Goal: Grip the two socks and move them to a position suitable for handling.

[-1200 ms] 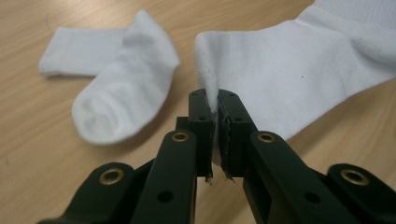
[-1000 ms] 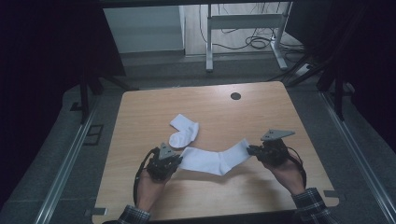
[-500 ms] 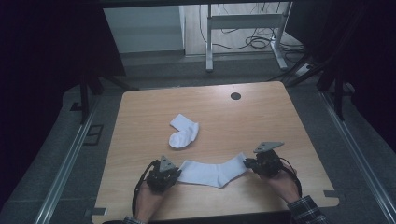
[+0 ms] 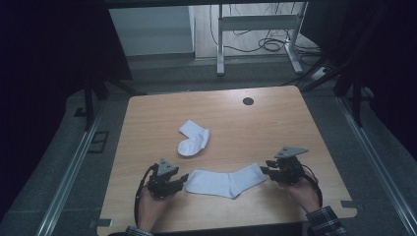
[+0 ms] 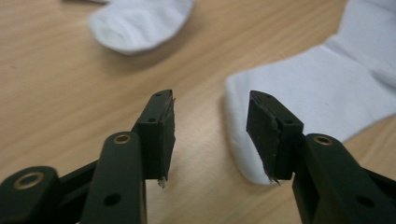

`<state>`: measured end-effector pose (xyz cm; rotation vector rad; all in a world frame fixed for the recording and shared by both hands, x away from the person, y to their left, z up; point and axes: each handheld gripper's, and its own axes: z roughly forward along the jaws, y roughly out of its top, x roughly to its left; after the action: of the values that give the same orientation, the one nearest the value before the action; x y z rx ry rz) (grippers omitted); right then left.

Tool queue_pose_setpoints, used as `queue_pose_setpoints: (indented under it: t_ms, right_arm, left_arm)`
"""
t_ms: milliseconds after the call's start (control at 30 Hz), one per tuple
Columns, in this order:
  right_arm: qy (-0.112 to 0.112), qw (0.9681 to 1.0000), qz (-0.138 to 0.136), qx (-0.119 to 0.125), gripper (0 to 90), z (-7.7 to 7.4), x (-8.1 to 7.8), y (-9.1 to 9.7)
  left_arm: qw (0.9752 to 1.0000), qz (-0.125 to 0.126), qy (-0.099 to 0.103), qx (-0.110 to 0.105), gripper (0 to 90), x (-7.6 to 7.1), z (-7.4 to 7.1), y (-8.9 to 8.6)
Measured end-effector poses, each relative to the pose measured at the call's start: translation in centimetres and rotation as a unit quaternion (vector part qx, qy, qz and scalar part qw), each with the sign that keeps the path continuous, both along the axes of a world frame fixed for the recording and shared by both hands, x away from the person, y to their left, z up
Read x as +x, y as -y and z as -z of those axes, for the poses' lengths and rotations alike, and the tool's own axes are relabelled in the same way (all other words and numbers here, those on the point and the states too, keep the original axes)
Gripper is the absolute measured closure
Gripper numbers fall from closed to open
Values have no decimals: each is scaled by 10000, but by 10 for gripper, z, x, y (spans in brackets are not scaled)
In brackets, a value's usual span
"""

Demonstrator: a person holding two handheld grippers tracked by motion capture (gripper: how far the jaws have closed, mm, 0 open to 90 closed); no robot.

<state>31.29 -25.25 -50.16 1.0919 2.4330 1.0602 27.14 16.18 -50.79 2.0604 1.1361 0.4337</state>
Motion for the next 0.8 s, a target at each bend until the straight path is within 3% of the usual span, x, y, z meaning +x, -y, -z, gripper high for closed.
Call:
queue_pose_setpoints:
  t_ms: [200, 467, 667, 800]
  right_arm:
    - [108, 9997, 123, -174, 538, 7, 7, 13]
    - [59, 9992, 311, -237, 423, 18, 14, 29]
    - [-15, 9988, 369, -336, 371, 27, 18, 40]
    - [-44, 9988, 368, -324, 351, 31, 19, 44]
  left_arm:
    - [9996, -136, 93, 223, 499, 22, -5, -8]
    - [9992, -350, 59, 166, 500, 57, -11, -8]
    - [9981, -504, 42, 354, 533, 80, -4, -2]
    - [9976, -624, -20, 289, 555, 92, 4, -1]
